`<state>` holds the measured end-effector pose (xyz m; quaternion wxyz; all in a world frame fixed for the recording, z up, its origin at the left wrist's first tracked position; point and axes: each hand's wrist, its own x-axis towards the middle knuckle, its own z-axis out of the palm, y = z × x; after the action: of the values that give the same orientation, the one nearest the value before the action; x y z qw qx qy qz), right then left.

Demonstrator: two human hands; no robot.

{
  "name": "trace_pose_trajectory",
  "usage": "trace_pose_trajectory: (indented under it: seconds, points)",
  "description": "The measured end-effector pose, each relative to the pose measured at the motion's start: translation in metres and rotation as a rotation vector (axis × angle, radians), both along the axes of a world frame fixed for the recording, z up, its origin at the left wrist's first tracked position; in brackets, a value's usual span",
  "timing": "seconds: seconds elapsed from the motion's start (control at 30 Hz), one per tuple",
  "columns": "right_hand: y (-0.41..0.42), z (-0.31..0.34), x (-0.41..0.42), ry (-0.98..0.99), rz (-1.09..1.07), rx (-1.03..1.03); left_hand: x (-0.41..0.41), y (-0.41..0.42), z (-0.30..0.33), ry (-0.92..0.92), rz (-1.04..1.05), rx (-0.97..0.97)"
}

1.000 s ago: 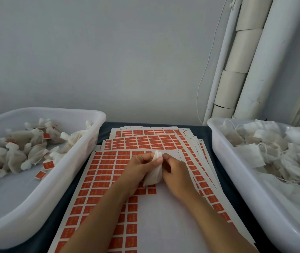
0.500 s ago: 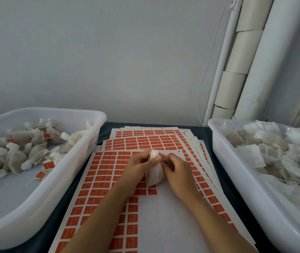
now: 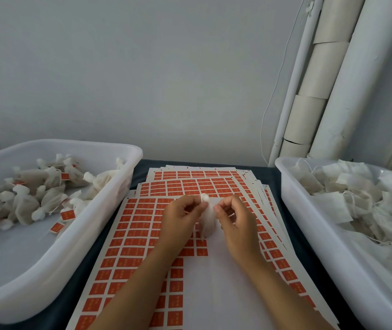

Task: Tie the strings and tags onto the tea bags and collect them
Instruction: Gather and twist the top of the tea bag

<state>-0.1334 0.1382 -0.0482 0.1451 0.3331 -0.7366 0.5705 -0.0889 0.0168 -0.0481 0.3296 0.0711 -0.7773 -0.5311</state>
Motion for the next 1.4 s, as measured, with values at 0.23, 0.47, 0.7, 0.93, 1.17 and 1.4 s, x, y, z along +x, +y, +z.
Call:
trace_pose_trajectory:
  seconds: [0.23, 0.47, 0.7, 0.93, 1.17, 1.4]
  points:
    - [-0.0038, 0.0003, 0.0068, 0.062, 0.051, 0.059, 0.0006, 0.0005, 0.0004, 0.052, 0.049, 0.053]
    - [-0.0035, -0.001, 0.004, 0.01, 0.016, 0.019, 0.004, 0.0043, 0.0042, 0.058, -0.133, 0.023]
    - [-0.004, -0.0011, 0.0032, 0.01, 0.019, 0.013, 0.0041, 0.0056, 0.0056, 0.066, -0.119, -0.072]
    - [-0.0037, -0.0007, 0.0023, -0.002, 0.037, -0.005, 0.0027, 0.0057, 0.0046, 0.048, -0.098, -0.107]
    - [-0.0042, 0.0029, 0.0046, -0.211, 0.111, -0.085, 0.004, 0.0063, 0.0042, 0.053, -0.144, -0.096]
    - [-0.0044, -0.001, 0.0006, -0.257, 0.089, -0.046, 0.0033, 0.0062, 0.0039, 0.024, -0.114, -0.106]
